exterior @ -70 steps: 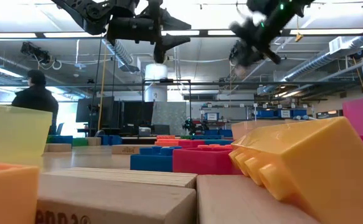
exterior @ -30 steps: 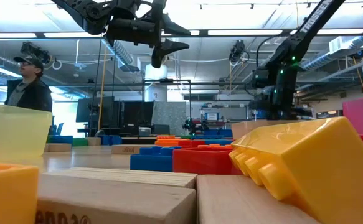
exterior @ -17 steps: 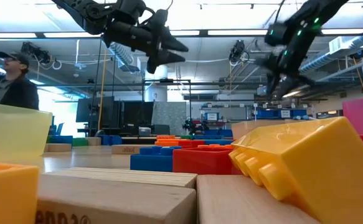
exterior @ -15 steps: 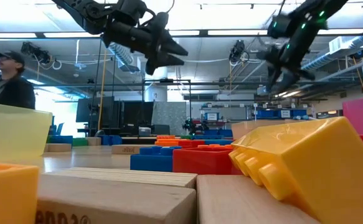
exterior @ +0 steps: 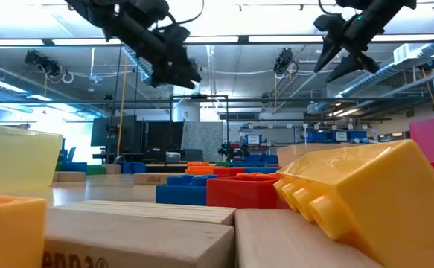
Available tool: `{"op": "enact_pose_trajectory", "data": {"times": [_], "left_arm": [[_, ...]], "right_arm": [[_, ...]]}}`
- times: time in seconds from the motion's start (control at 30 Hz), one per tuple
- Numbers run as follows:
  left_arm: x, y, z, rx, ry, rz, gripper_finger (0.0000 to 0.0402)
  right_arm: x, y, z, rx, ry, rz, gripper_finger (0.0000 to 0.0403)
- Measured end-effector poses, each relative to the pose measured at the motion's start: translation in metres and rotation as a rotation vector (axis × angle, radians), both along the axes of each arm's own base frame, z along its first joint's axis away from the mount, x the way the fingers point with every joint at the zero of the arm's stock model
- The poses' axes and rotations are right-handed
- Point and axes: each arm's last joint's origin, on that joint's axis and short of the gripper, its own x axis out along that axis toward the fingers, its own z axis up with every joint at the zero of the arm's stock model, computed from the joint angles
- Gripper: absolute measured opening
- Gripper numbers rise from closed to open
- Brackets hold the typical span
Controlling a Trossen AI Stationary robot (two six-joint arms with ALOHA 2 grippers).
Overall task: Sort blocks by size
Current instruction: Put the small blue game piece into the red bin
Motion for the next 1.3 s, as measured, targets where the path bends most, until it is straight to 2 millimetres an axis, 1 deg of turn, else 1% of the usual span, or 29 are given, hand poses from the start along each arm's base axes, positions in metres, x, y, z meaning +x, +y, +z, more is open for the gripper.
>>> {"op": "enact_pose_trajectory", "data": {"times": [0.27, 0.37, 0.53, 0.77, 0.93, 1.03, 1.17, 1.3], "left_arm": [[-0.045, -0.015, 0.015, 0.014, 0.180, 0.154, 0.0181], [-0.058, -0.018, 0.013, -0.023, 0.263, 0.177, 0.0181], [-0.074, -0.021, 0.001, -0.117, 0.434, 0.202, 0.0181], [-0.086, -0.022, -0.015, -0.199, 0.665, 0.192, 0.0181], [-0.088, -0.022, -0.025, -0.182, 0.813, 0.086, 0.0181], [-0.084, -0.020, -0.032, -0.155, 0.875, 0.010, 0.0181], [-0.083, -0.019, -0.049, -0.133, 0.973, -0.103, 0.0181], [-0.087, -0.021, -0.071, -0.138, 1.050, -0.173, 0.0181]], "right_arm": [[0.011, 0.009, -0.002, 0.002, 0.016, 0.069, 0.0211], [0.014, 0.010, -0.004, -0.012, 0.038, 0.063, 0.0212], [0.020, 0.011, -0.007, -0.020, 0.069, 0.062, 0.0211], [0.028, 0.013, -0.012, -0.010, 0.095, 0.097, 0.0213], [0.030, 0.015, -0.013, -0.008, 0.100, 0.113, 0.0210], [0.031, 0.016, -0.013, -0.012, 0.103, 0.107, 0.0210], [0.033, 0.019, -0.013, -0.014, 0.104, 0.120, 0.0213], [0.034, 0.023, -0.013, -0.008, 0.100, 0.132, 0.0210]]}}
